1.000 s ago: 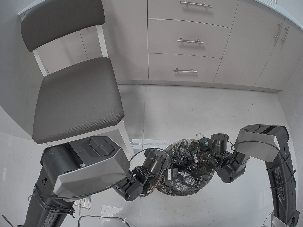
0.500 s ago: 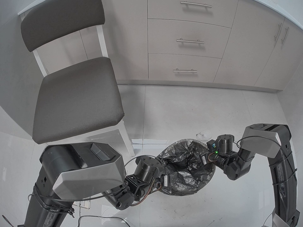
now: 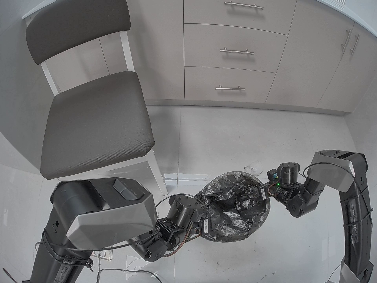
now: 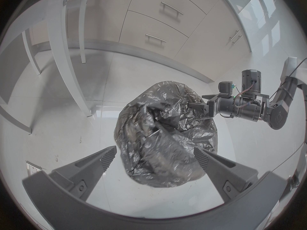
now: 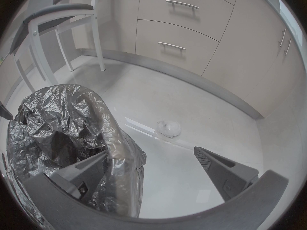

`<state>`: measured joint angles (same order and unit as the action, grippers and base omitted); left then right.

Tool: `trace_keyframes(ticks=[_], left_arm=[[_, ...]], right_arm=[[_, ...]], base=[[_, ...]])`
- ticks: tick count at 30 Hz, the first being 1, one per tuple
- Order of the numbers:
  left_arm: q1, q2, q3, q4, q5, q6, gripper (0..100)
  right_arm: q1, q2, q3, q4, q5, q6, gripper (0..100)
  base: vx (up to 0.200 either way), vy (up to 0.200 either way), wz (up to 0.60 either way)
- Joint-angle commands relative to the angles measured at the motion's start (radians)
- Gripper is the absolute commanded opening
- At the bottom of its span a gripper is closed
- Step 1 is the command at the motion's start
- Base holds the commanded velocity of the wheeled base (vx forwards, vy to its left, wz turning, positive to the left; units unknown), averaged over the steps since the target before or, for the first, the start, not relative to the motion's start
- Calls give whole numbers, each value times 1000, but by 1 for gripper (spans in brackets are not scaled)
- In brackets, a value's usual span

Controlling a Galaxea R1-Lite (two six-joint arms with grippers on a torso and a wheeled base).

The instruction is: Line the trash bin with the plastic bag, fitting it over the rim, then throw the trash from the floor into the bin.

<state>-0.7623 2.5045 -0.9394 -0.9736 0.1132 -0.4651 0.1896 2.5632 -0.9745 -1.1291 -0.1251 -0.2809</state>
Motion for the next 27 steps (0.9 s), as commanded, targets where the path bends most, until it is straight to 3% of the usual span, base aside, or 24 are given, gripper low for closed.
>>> trace_keyframes(ticks=[1, 8, 20, 27], left_arm=[[0, 2, -1, 0, 0, -1, 100], [0, 4, -1, 0, 0, 0, 100], [0, 4, -3, 0, 0, 0, 100], [0, 5, -3, 0, -1, 0, 100]], right_arm=[[-10, 12, -7, -3, -1, -1, 100], [8, -41, 25, -14, 4, 2, 100], [266, -149, 174, -146, -2, 28, 100], [268, -118, 108, -41, -1, 23, 100]], base=[[0, 0, 0], [0, 0, 0], [0, 0, 0], [0, 0, 0]])
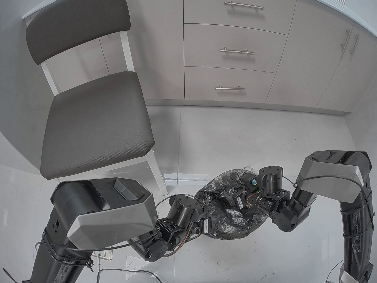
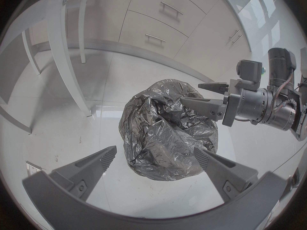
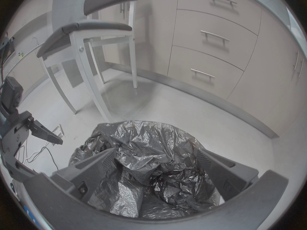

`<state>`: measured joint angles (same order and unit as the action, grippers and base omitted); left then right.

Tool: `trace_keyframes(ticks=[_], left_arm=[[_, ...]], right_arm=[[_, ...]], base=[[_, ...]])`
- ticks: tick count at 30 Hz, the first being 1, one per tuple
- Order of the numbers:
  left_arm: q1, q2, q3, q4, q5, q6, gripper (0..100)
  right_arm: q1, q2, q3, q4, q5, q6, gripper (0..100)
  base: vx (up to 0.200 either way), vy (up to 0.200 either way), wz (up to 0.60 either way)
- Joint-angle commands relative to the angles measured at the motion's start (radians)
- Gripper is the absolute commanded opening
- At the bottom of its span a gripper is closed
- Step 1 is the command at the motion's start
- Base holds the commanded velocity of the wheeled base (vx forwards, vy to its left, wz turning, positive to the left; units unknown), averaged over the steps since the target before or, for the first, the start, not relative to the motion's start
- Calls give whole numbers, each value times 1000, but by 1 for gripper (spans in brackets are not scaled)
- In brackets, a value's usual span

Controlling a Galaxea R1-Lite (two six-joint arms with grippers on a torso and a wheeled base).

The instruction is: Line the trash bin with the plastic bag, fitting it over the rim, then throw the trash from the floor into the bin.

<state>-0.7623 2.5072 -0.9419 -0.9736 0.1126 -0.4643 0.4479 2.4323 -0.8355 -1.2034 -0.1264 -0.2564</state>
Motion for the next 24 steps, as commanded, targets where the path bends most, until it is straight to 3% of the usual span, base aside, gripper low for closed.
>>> trace_keyframes(ticks=[1, 9, 16, 24], left_arm=[[0, 2, 0, 0, 1, -1, 100], [0, 2, -5, 0, 1, -2, 100], [0, 4, -5, 0, 1, -1, 100], [0, 7, -5, -4, 2, -1, 100]], right_arm=[[9, 25, -51, 62, 1, -1, 100], [-6, 114, -232, 191, -1, 0, 100], [-8, 188, -367, 220, -38, -1, 100], [-14, 220, -402, 257, -42, 0, 100]], base=[[0, 0, 0], [0, 0, 0], [0, 0, 0], [0, 0, 0]])
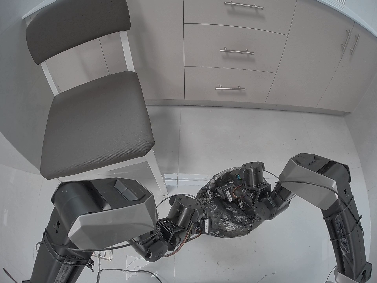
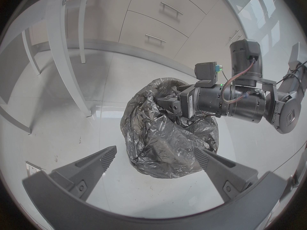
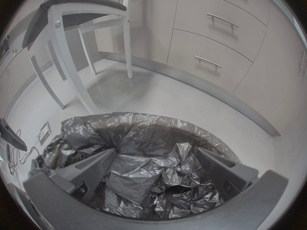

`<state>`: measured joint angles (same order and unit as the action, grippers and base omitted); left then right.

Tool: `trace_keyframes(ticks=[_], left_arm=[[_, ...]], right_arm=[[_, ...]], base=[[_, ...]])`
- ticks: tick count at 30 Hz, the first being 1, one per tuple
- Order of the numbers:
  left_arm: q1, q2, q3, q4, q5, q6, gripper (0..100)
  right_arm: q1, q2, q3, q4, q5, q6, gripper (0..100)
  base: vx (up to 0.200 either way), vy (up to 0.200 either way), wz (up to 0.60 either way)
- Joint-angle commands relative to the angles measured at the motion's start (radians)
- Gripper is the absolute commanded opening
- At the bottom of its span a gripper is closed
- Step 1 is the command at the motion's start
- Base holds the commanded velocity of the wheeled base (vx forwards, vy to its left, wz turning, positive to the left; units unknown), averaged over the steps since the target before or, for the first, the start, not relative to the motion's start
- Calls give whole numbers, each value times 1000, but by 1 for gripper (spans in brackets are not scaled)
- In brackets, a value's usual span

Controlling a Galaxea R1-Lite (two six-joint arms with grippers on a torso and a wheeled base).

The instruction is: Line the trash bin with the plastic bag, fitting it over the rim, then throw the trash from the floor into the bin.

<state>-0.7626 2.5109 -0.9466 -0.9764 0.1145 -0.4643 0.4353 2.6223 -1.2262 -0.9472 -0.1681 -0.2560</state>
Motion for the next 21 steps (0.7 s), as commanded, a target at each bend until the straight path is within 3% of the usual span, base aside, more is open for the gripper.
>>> trace_keyframes(ticks=[1, 14, 21], left_arm=[[0, 3, 0, -1, 1, -1, 100], [0, 3, 5, -8, 1, -1, 100], [2, -7, 46, -76, 4, -7, 100]], right_arm=[[-1, 31, -13, 1, 1, 0, 100], [-6, 22, -30, 51, 1, 1, 100], [2, -165, 154, 39, 1, 23, 100]], base=[[0, 0, 0], [0, 0, 0], [0, 0, 0]])
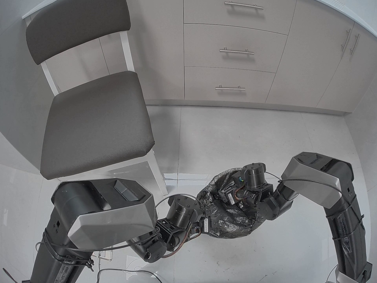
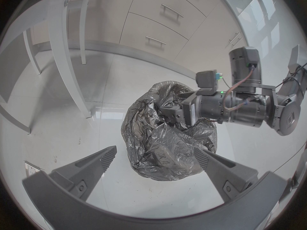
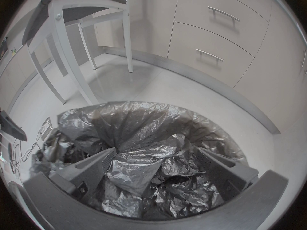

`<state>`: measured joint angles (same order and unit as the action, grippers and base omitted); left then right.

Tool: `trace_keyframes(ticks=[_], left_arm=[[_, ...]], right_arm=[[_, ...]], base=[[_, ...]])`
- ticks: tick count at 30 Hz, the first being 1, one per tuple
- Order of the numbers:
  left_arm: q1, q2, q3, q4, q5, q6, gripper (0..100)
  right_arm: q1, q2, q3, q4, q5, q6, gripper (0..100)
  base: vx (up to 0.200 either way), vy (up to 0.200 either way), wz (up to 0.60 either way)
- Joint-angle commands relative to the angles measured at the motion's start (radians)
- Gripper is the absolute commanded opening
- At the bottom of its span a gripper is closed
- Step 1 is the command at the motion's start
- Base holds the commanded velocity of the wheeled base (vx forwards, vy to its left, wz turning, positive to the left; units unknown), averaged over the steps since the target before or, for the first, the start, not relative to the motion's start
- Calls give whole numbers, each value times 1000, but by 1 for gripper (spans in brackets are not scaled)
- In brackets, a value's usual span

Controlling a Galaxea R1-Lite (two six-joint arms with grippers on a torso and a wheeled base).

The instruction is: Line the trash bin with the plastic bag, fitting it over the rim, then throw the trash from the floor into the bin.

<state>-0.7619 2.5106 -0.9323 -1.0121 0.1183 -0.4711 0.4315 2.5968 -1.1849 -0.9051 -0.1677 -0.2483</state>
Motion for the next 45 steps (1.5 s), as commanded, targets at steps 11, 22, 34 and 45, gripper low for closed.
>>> trace_keyframes(ticks=[11, 22, 34, 45], left_arm=[[-17, -176, 179, -131, 63, 11, 100], [181, -710, 415, -121, 193, 331, 100], [730, -1455, 644, 199, 236, 508, 100], [777, -2057, 675, 842, 230, 505, 100]], right_arm=[[-22, -434, 446, -117, -16, 119, 100], [-226, -408, 353, -255, -16, 224, 100], [-273, -227, -70, -126, -36, 262, 100], [-275, -15, -587, 153, -96, 348, 100]], base=[[0, 0, 0], [0, 0, 0], [0, 0, 0], [0, 0, 0]])
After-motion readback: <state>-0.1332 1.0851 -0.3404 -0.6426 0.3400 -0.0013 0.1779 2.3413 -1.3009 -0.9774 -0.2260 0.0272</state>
